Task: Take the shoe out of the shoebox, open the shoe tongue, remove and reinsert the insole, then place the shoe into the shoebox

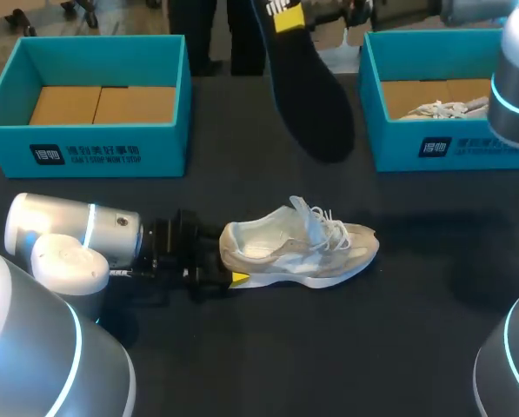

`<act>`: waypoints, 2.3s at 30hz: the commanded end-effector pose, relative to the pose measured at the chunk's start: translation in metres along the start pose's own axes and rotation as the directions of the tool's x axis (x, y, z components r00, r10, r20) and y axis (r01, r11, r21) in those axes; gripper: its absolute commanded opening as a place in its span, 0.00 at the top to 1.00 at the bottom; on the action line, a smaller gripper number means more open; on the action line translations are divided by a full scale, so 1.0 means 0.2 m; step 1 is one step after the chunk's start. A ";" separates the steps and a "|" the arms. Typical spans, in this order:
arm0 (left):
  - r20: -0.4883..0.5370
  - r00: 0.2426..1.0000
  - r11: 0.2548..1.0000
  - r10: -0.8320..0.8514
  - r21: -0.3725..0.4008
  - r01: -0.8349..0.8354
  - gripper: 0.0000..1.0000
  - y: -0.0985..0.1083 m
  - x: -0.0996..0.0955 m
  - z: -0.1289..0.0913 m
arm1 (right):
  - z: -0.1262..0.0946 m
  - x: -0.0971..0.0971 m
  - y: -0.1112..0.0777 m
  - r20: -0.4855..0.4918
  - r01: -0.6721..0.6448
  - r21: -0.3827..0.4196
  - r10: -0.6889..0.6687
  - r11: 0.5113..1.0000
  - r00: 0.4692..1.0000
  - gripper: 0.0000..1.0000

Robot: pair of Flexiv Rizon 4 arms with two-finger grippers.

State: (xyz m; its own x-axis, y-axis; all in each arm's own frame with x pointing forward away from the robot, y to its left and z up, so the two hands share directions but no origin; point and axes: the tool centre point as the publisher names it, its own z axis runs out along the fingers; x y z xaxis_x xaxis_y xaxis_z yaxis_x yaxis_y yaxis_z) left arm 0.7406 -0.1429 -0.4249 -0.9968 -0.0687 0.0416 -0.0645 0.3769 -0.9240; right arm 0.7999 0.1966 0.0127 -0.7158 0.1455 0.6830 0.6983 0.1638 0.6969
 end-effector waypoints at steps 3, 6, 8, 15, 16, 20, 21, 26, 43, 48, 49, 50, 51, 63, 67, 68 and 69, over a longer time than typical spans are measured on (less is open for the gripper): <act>-0.001 1.000 1.000 0.000 -0.003 0.000 1.00 0.00 0.00 0.01 | -0.02 0.02 -0.02 0.030 -0.002 -0.003 0.002 1.000 1.000 1.00; -0.001 1.000 1.000 0.000 -0.003 0.000 1.00 0.00 0.00 0.01 | -0.02 0.02 -0.02 0.030 -0.002 -0.003 0.002 1.000 1.000 1.00; -0.001 1.000 1.000 0.000 -0.003 0.000 1.00 0.00 0.00 0.01 | -0.02 0.02 -0.02 0.030 -0.002 -0.003 0.002 1.000 1.000 1.00; -0.001 1.000 1.000 0.000 -0.003 0.000 1.00 0.00 0.00 0.01 | -0.16 0.08 -0.02 -0.027 -0.058 -0.144 0.054 0.988 0.998 1.00; -0.001 1.000 1.000 0.000 -0.003 0.000 1.00 0.00 0.00 0.01 | -0.18 0.09 -0.02 -0.036 -0.063 -0.160 0.058 0.985 0.998 1.00; -0.001 1.000 1.000 0.000 -0.003 0.000 1.00 0.00 0.00 0.01 | -0.18 0.15 -0.01 -0.052 -0.077 -0.145 0.070 0.986 0.996 1.00; -0.001 1.000 1.000 0.000 -0.003 0.000 1.00 0.00 0.00 0.01 | -0.17 0.16 -0.01 -0.064 -0.085 -0.150 0.076 0.985 0.995 1.00; -0.001 1.000 1.000 0.000 -0.003 0.000 1.00 0.00 0.00 0.01 | -0.14 0.22 -0.02 -0.073 -0.119 -0.147 0.109 0.982 0.991 1.00; -0.001 1.000 1.000 0.000 -0.003 0.000 1.00 0.00 0.00 0.01 | -0.09 0.47 -0.21 -0.039 -0.109 -0.216 0.103 0.970 0.994 1.00; -0.001 1.000 1.000 0.000 -0.003 0.000 1.00 0.00 0.00 0.01 | -0.09 0.51 -0.26 -0.029 -0.112 -0.209 0.108 0.972 0.994 1.00; -0.001 1.000 1.000 0.000 -0.003 0.000 1.00 0.00 0.00 0.01 | -0.09 0.51 -0.27 -0.029 -0.112 -0.210 0.108 0.971 0.994 1.00; -0.001 1.000 1.000 0.000 -0.003 0.000 1.00 0.00 0.00 0.01 | -0.08 0.52 -0.29 -0.031 -0.112 -0.211 0.108 0.971 0.994 1.00; -0.001 1.000 1.000 0.000 -0.003 0.000 1.00 0.00 0.00 0.01 | -0.07 0.53 -0.29 -0.010 -0.113 -0.194 0.113 0.974 0.994 1.00; -0.001 1.000 1.000 0.000 -0.003 0.000 1.00 0.00 0.00 0.01 | -0.07 0.53 -0.30 0.017 -0.103 -0.161 0.107 0.982 0.994 1.00; -0.001 1.000 1.000 0.000 -0.003 0.000 1.00 0.00 0.00 0.01 | -0.08 0.51 -0.32 -0.039 -0.115 -0.167 0.110 0.979 0.993 1.00; -0.001 1.000 1.000 0.000 -0.003 0.000 1.00 0.00 0.00 0.01 | -0.08 0.51 -0.33 -0.048 -0.121 -0.160 0.115 0.980 0.992 1.00; -0.001 1.000 1.000 0.000 -0.003 0.000 1.00 0.00 0.00 0.01 | -0.07 0.50 -0.34 -0.052 -0.127 -0.157 0.120 0.979 0.991 1.00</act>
State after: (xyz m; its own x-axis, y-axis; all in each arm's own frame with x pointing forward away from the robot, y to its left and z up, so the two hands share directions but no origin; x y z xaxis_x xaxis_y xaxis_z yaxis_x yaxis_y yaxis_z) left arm 0.7407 -0.1429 -0.4249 -0.9968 -0.0686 0.0416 -0.0645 0.3769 -0.9240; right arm 0.6782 0.1852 0.0475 -0.6246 0.1323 0.7697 0.7758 -0.0076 0.6309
